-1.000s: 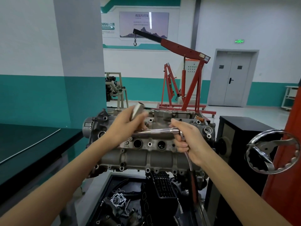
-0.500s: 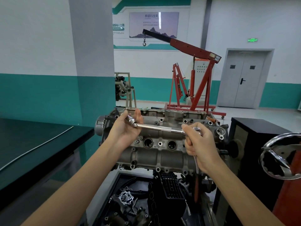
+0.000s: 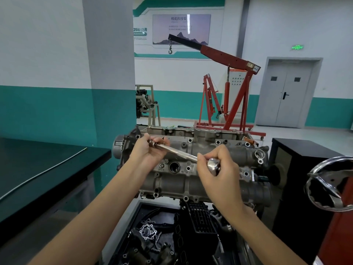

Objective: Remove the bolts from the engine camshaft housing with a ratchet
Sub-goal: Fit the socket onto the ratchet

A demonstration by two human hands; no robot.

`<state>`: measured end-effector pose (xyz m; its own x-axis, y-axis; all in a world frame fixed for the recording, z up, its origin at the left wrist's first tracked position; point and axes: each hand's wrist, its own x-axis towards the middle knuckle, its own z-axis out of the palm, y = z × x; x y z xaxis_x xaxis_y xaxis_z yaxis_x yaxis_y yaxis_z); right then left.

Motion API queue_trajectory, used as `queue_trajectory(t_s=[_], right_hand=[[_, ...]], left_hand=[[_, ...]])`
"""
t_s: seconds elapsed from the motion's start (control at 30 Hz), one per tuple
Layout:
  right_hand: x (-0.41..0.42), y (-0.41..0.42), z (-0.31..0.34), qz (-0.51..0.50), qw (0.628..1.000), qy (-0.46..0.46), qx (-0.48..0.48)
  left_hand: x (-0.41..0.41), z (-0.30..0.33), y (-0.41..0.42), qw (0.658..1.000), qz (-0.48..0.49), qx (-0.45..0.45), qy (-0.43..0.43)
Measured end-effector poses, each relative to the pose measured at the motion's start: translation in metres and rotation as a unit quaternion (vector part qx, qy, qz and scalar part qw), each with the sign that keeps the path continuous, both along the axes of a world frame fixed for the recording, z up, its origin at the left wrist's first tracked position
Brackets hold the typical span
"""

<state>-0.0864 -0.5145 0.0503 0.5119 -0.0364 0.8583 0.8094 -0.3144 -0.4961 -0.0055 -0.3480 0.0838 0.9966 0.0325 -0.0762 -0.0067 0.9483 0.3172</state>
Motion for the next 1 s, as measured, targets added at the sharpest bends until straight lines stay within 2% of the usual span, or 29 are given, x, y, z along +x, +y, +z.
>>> queue_trajectory(t_s=[0.2, 0.47, 0.63, 0.73, 0.87, 1.0], right_hand=[[-0.002, 0.008, 0.003, -0.026, 0.996, -0.057, -0.057], [-0.004, 0.016, 0.010, -0.047, 0.988, -0.113, -0.093], [-0.005, 0.021, 0.020, -0.072, 0.987, -0.095, -0.107], [-0.011, 0.026, 0.019, -0.086, 0.981, -0.123, -0.122], [-0.019, 0.038, 0.018, -0.130, 0.980, -0.114, -0.103], [-0.022, 0.044, 0.018, -0.147, 0.971, -0.111, -0.151]], left_hand=[[0.001, 0.000, 0.005, 1.000, -0.017, 0.008, 0.001], [-0.006, 0.010, 0.009, 0.990, -0.024, 0.138, 0.004], [-0.010, 0.011, 0.007, 0.990, -0.011, 0.137, 0.016], [-0.011, 0.016, 0.008, 0.986, -0.014, 0.166, 0.010], [-0.008, 0.026, 0.002, 0.980, -0.017, 0.196, -0.002], [-0.009, 0.025, 0.002, 0.982, -0.033, 0.188, 0.015]])
